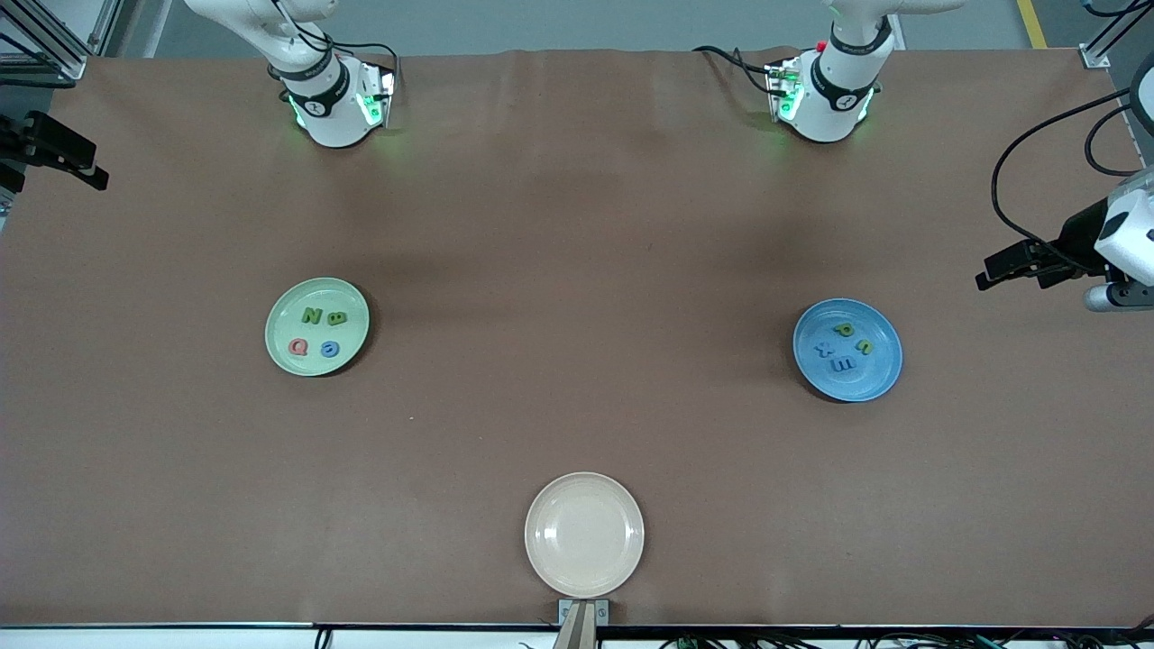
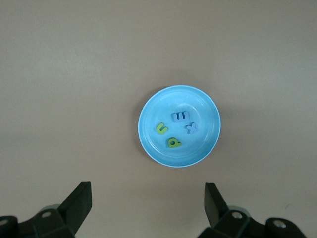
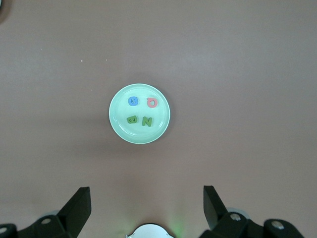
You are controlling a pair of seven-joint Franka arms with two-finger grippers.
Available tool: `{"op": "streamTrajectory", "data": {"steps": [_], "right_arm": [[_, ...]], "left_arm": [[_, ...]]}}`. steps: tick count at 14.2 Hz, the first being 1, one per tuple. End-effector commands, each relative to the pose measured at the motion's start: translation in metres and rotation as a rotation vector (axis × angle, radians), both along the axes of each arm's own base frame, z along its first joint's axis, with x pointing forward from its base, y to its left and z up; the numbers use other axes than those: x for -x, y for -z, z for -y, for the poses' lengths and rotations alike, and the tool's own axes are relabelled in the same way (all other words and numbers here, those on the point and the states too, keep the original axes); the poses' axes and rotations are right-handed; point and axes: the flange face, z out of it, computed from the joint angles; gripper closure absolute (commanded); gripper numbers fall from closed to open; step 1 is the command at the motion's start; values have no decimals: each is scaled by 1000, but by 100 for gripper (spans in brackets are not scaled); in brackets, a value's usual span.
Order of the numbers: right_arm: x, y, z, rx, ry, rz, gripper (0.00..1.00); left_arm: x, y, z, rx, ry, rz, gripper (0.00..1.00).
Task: Sort upper and lower case letters into plates
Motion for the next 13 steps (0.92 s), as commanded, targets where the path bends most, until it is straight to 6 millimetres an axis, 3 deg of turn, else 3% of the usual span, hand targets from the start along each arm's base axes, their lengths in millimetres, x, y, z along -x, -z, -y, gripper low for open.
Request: {"op": "streamTrajectory", "data": {"steps": [1, 5, 13], "right_arm": [[2, 1, 2, -15, -7, -7, 0], [4, 3, 0, -15, -10, -22, 0], [5, 4, -9, -15, -16, -32, 0]], "left_arm": [[-6, -17, -3, 12, -11, 22, 0], [-12, -64, 0, -2, -7, 69, 0], [-10, -138, 37, -13, -19, 101, 0]]}}
